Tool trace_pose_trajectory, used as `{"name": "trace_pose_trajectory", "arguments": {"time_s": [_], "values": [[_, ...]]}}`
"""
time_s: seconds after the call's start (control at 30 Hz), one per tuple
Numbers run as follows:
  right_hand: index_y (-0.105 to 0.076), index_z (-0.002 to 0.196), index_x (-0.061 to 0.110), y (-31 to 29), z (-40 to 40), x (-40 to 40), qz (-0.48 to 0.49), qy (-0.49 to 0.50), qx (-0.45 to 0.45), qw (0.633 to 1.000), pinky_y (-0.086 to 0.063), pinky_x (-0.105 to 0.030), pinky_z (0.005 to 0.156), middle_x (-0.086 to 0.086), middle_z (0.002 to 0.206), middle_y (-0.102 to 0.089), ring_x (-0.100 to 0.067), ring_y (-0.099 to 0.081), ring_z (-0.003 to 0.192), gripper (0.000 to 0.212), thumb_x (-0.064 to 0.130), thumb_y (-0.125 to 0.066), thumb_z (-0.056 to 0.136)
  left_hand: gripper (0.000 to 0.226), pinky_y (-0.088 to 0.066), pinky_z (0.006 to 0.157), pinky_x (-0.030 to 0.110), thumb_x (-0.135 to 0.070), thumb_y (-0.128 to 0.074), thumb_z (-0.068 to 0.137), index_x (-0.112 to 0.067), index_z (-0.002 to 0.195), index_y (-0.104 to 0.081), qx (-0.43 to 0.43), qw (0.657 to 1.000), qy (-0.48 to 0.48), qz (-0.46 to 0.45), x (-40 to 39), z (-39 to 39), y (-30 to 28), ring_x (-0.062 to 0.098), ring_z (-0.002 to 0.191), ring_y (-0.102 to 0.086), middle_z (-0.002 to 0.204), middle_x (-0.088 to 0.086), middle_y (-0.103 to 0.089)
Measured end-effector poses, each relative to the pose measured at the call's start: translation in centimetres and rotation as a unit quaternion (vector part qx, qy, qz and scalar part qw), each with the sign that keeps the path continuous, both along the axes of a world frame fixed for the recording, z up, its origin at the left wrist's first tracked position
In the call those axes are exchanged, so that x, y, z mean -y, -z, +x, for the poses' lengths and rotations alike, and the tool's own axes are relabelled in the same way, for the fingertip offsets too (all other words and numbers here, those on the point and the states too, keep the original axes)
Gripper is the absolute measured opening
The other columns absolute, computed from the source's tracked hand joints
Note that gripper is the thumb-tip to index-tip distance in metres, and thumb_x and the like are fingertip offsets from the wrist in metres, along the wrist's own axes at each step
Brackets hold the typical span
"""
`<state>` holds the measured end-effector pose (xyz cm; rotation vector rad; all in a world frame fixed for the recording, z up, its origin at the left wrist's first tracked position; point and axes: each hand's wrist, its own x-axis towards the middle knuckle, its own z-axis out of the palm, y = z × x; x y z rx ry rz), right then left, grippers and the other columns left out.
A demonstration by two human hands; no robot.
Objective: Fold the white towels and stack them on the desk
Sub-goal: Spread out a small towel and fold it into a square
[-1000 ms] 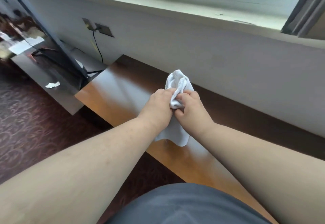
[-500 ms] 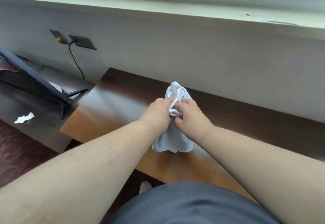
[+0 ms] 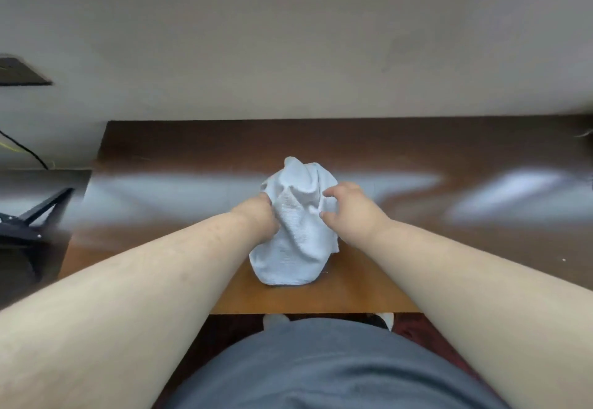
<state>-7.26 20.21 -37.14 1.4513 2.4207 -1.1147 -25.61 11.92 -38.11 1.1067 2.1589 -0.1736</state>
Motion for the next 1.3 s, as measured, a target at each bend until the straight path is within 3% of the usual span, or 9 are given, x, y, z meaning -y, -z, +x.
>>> {"name": "trace_pose_trajectory", "arguments": {"time_s": [0.13, 0.23, 0.33, 0.5, 0.77, 0.93, 1.07, 1.17, 1.3], "values": [[-0.057, 0.116, 0.023, 0.6, -1.2, 2.8, 0.07, -0.052, -0.074, 0.993, -0.041, -0.027, 0.087, 0.003, 0.122, -0.053, -0.017, -0.051, 0.112, 0.028, 0.03, -0.062, 0.09, 0.059, -0.046, 0.082, 0.036, -0.042, -0.066, 0.088, -0.01, 0.13, -0.04, -0.022, 0.996, -0.05, -0.072, 1.5, 0.3, 1.7, 0.028, 0.102, -0.058, 0.122, 0.009, -0.052], [-0.041, 0.142, 0.024, 2.4, -2.5, 4.9, 0.013, -0.166, 0.005, 0.986, -0.038, -0.037, 0.106, 0.0, 0.148, -0.037, -0.023, -0.037, 0.134, 0.061, 0.039, -0.066, 0.088, 0.057, -0.046, 0.084, 0.036, -0.042, -0.066, 0.089, -0.01, 0.13, -0.042, -0.032, 0.992, -0.103, -0.062, 2.6, 0.1, 2.7, 0.029, 0.109, -0.059, 0.128, 0.009, -0.053], [-0.021, 0.155, 0.025, 3.8, -2.7, 5.5, -0.048, -0.193, 0.09, 0.976, -0.03, -0.044, 0.116, 0.0, 0.163, -0.012, -0.027, -0.02, 0.147, 0.091, 0.049, -0.071, 0.083, 0.025, -0.042, 0.065, 0.03, -0.041, -0.059, 0.092, -0.018, 0.1, -0.058, 0.008, 0.992, -0.12, -0.026, 3.3, -0.2, 3.5, 0.021, 0.084, -0.061, 0.099, 0.002, -0.067], [-0.022, 0.152, 0.032, 3.2, -2.6, 5.7, -0.02, -0.142, 0.023, 0.989, -0.036, -0.043, 0.111, 0.004, 0.153, -0.019, -0.023, -0.028, 0.14, 0.104, 0.063, -0.075, 0.068, 0.029, -0.035, 0.054, 0.028, -0.05, -0.053, 0.091, -0.025, 0.08, -0.046, 0.093, 0.963, -0.238, 0.091, 2.5, 1.1, 1.8, 0.017, 0.07, -0.057, 0.075, -0.004, -0.059], [-0.051, 0.12, 0.033, 0.2, -0.5, 3.1, -0.082, 0.107, -0.187, 0.973, -0.047, -0.027, 0.066, 0.014, 0.084, -0.058, -0.003, -0.058, 0.07, 0.024, 0.034, -0.052, 0.096, 0.018, -0.047, 0.052, 0.025, -0.043, -0.057, 0.09, -0.027, 0.091, -0.05, 0.232, 0.857, -0.358, 0.288, -3.1, 5.8, -5.3, 0.015, 0.071, -0.065, 0.077, -0.006, -0.065], [-0.063, 0.083, 0.024, -0.9, 3.9, -0.5, -0.189, 0.33, -0.331, 0.863, -0.057, -0.043, 0.072, -0.002, 0.076, -0.072, -0.025, -0.069, 0.076, 0.013, 0.028, -0.051, 0.079, 0.019, -0.034, 0.061, 0.007, -0.035, -0.061, 0.091, -0.033, 0.106, -0.05, 0.206, 0.883, -0.207, 0.367, -8.0, 11.0, -8.1, -0.003, 0.09, -0.053, 0.11, -0.012, -0.054], [-0.061, 0.067, 0.024, -0.9, 8.3, -3.4, -0.261, 0.457, -0.384, 0.759, -0.046, -0.035, 0.066, 0.002, 0.065, -0.06, -0.015, -0.057, 0.064, 0.011, 0.028, -0.052, 0.072, 0.025, -0.04, 0.073, 0.005, -0.021, -0.058, 0.092, -0.035, 0.112, -0.052, 0.241, 0.895, -0.049, 0.371, -11.5, 16.4, -7.8, -0.003, 0.089, -0.055, 0.109, -0.015, -0.054], [-0.069, 0.079, 0.022, 0.3, 12.8, -5.1, -0.305, 0.536, -0.396, 0.681, -0.052, -0.035, 0.077, 0.001, 0.073, -0.067, -0.014, -0.064, 0.071, 0.016, 0.022, -0.053, 0.075, 0.048, -0.037, 0.107, 0.026, -0.018, -0.055, 0.095, -0.024, 0.142, -0.045, 0.249, 0.913, 0.056, 0.317, -14.0, 20.6, -6.0, 0.008, 0.126, -0.045, 0.141, -0.008, -0.041], [-0.071, 0.108, 0.017, 2.8, 18.7, -6.3, -0.342, 0.606, -0.408, 0.591, -0.057, -0.042, 0.087, -0.007, 0.1, -0.077, -0.022, -0.074, 0.091, 0.029, 0.02, -0.047, 0.092, 0.058, -0.016, 0.107, 0.019, -0.028, -0.05, 0.099, -0.027, 0.152, -0.029, 0.257, 0.929, 0.167, 0.206, -16.8, 26.2, -3.2, 0.014, 0.143, -0.025, 0.16, -0.005, -0.022]]}}
